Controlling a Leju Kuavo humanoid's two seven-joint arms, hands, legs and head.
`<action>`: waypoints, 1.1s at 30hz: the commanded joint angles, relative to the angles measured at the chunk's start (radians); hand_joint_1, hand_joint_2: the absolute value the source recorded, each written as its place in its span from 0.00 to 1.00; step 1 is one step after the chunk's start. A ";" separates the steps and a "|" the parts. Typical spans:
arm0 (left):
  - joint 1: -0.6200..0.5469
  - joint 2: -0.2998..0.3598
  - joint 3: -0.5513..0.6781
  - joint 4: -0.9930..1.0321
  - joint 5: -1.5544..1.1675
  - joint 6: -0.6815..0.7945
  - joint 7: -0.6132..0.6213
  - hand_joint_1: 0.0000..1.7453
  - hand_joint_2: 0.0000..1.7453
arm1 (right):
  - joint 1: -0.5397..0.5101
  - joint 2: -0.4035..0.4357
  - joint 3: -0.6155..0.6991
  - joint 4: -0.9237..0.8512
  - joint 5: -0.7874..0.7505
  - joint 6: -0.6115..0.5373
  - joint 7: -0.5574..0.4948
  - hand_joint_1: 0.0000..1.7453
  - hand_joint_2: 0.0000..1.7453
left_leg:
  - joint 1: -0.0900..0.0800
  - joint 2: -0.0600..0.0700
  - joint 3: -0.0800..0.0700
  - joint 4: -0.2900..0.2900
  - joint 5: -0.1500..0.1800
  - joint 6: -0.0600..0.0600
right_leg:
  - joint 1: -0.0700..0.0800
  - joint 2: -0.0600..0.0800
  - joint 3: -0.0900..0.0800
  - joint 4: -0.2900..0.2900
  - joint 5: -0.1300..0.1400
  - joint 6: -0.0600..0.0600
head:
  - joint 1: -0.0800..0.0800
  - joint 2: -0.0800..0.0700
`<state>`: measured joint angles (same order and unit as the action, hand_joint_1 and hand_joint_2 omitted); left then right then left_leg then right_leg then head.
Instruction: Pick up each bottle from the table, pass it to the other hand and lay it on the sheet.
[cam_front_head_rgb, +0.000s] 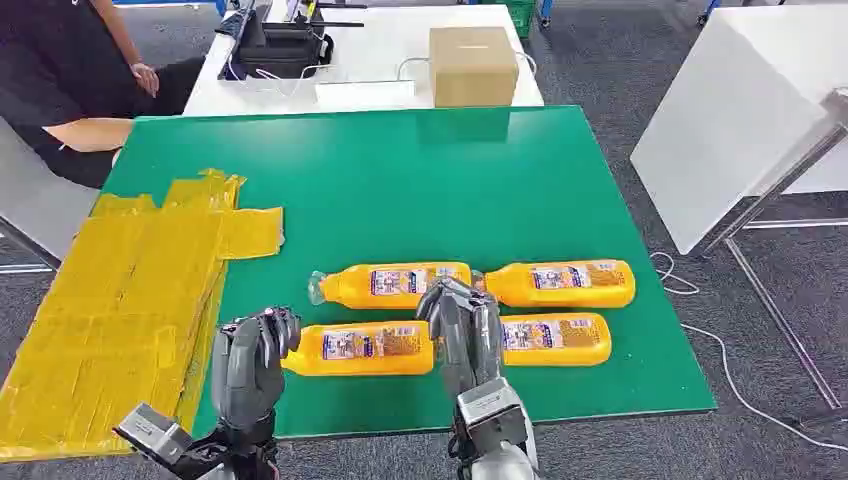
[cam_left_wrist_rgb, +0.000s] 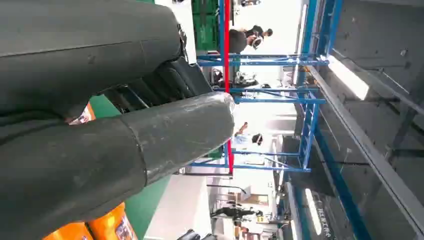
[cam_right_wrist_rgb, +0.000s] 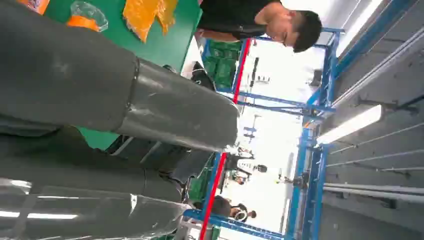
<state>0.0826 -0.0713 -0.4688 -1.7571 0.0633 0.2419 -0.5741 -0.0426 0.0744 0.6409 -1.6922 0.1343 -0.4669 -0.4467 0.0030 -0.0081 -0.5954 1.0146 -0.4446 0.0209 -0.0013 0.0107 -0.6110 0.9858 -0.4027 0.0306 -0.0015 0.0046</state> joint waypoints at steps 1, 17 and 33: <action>-0.039 -0.007 0.117 -0.033 -0.036 -0.250 -0.124 0.00 0.00 | 0.119 -0.061 -0.245 -0.045 -0.018 0.232 -0.251 0.00 0.00 | 0.000 -0.007 0.002 -0.001 0.000 0.000 | 0.001 -0.008 0.004 -0.002 -0.002 0.000 | -0.001 0.000; 0.017 -0.089 0.242 -0.014 0.000 -0.358 -0.124 0.00 0.00 | 0.108 -0.019 -0.207 0.063 0.086 0.258 -0.164 0.00 1.00 | 0.000 0.000 0.007 -0.002 -0.004 0.001 | 0.000 -0.002 0.008 -0.003 -0.004 0.003 | 0.000 0.000; 0.028 -0.099 0.273 0.003 -0.014 -0.381 -0.124 0.00 0.00 | 0.035 -0.088 -0.131 0.198 0.326 0.257 0.126 0.00 1.00 | -0.001 0.002 0.006 -0.002 -0.003 0.001 | 0.000 0.000 0.007 -0.003 -0.003 0.003 | 0.000 0.000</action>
<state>0.1117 -0.1618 -0.2423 -1.8090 0.0584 -0.1194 -0.7008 0.0738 0.0523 0.4467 -1.6598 0.3389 -0.2304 -0.4855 0.0019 -0.0089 -0.5961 1.0147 -0.4470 0.0226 -0.0018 0.0096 -0.6103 0.9858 -0.4051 0.0336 -0.0019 0.0046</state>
